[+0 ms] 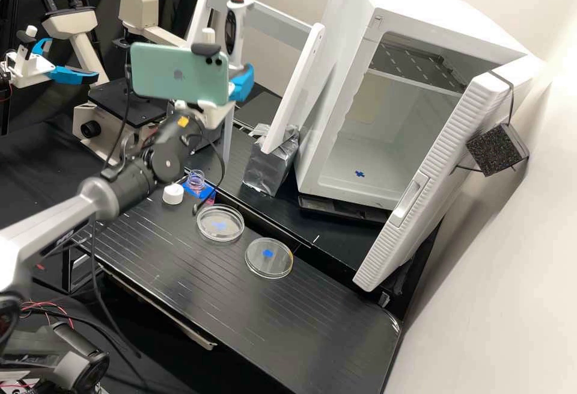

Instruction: Use the pipette

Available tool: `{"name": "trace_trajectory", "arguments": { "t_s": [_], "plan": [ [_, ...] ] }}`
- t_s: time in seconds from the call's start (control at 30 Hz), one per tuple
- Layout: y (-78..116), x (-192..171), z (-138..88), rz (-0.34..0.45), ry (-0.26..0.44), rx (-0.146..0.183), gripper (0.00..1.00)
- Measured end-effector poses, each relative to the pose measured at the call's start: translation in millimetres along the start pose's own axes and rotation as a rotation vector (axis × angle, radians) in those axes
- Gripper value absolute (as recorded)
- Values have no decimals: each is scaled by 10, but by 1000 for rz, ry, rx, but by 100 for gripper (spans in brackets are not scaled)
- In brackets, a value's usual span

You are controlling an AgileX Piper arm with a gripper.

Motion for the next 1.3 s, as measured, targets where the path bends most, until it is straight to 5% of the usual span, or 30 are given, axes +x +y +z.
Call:
{"name": "trace_trajectory", "arguments": {
  "t_s": [0.23, 0.43, 0.8, 1.3],
  "plan": [
    [142, 388, -311, -28, 11, 16, 0],
    [223, 756, -424, -66, -68, 25, 0],
    [8, 1291, -397, -271, -179, 33, 0],
    [145, 1262, -308, -259, -183, 106, 0]
  ]
}}
